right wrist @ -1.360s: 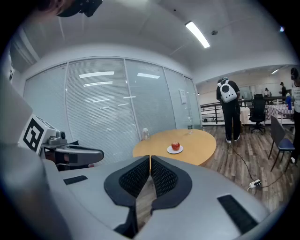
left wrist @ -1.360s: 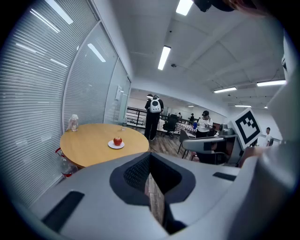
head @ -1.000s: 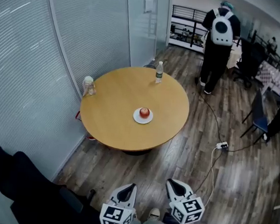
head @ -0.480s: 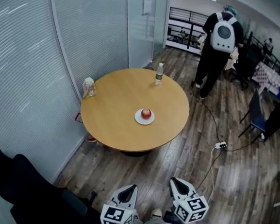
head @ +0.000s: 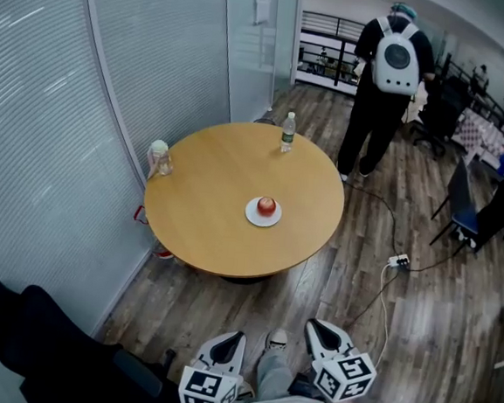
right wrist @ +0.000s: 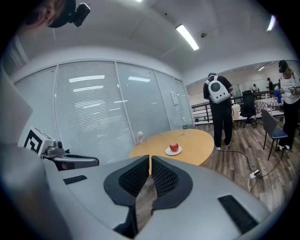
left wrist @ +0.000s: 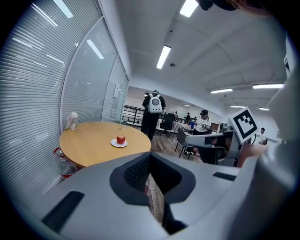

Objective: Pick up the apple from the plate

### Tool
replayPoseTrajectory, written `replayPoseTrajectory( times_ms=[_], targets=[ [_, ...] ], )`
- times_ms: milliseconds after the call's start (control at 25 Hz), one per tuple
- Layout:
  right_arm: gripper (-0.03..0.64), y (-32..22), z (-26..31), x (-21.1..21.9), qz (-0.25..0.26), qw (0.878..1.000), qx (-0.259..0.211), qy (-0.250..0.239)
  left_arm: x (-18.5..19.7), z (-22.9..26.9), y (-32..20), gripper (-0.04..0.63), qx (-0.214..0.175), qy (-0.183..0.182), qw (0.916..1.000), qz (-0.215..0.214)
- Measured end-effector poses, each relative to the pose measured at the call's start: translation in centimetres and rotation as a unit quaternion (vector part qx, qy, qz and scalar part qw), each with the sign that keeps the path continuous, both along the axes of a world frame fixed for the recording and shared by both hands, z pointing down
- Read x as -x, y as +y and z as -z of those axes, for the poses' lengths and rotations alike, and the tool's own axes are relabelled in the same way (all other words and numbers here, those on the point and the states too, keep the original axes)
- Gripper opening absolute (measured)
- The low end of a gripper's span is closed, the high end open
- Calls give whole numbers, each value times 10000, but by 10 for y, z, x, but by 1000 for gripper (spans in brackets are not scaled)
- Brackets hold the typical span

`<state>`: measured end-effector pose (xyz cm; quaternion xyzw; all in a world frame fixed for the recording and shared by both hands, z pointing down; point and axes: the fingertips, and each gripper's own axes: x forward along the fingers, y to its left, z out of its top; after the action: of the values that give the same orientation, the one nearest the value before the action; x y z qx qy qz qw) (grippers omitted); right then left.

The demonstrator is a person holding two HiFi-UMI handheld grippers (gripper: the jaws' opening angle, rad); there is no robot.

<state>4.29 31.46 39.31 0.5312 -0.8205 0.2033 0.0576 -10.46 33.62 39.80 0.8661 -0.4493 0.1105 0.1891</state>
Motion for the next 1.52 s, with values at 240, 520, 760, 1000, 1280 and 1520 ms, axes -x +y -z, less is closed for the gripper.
replayPoseTrajectory(
  times_ms=[240, 520, 760, 1000, 1280, 1520],
  targets=[
    [37, -60, -12, -4, 9, 10000, 0, -86, 2, -9, -54, 2, -8, -26, 9999, 105],
    [37, -180, -12, -16, 285, 9995, -146, -68, -12, -11, -166, 3, -151, -20, 9993, 344],
    [37, -284, -5, -22, 760, 9969, -184, 75, -36, -3, -268, 3, -185, 48, 9982, 567],
    [37, -347, -6, -34, 1115, 9936, -151, 79, -49, 2, -332, 3, -209, 6, 9959, 878],
    [37, -378, -17, -35, 1223, 9925, 73, 58, -54, -4, -359, 2, -51, -95, 9951, 983],
    [37, -394, -25, -37, 1075, 9938, 235, 135, -56, -8, -381, 2, 22, -89, 9966, 823]
  ],
)
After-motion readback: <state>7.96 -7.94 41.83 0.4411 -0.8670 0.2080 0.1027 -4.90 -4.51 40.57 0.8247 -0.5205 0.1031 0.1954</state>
